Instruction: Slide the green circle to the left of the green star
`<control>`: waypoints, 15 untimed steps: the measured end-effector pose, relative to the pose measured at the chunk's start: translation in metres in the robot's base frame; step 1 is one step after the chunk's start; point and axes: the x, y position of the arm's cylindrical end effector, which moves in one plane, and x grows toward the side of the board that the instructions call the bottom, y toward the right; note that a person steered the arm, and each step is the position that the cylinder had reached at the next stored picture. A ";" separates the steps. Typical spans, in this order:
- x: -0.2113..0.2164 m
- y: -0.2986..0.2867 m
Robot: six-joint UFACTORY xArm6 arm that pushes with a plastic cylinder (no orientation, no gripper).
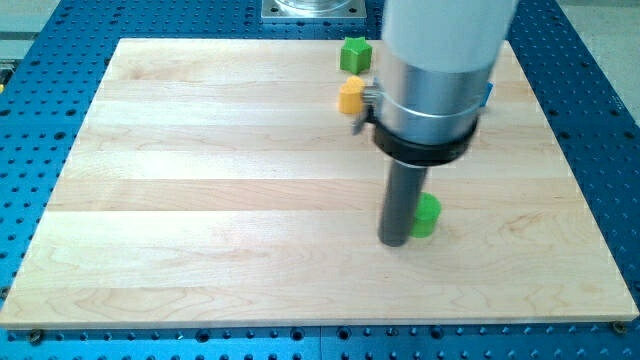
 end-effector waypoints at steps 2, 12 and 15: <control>-0.009 0.062; -0.061 -0.115; -0.132 -0.124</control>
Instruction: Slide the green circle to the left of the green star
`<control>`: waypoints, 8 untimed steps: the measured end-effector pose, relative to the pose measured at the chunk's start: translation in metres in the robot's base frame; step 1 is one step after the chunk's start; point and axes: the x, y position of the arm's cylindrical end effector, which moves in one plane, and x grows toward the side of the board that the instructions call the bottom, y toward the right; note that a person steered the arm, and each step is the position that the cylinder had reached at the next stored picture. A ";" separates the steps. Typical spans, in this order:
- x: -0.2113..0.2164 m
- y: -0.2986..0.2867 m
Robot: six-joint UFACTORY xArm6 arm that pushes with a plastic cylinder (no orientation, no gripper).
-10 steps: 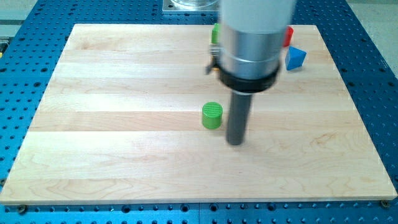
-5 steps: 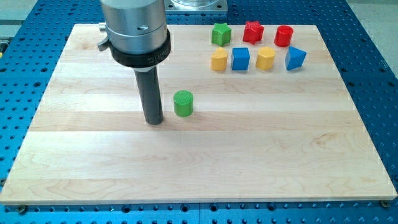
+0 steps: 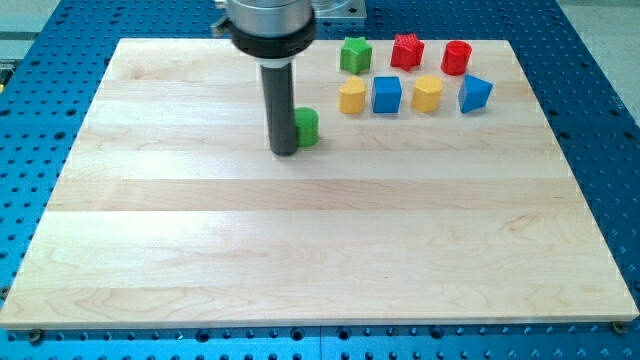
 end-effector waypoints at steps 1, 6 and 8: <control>0.018 0.023; -0.109 -0.001; -0.130 -0.012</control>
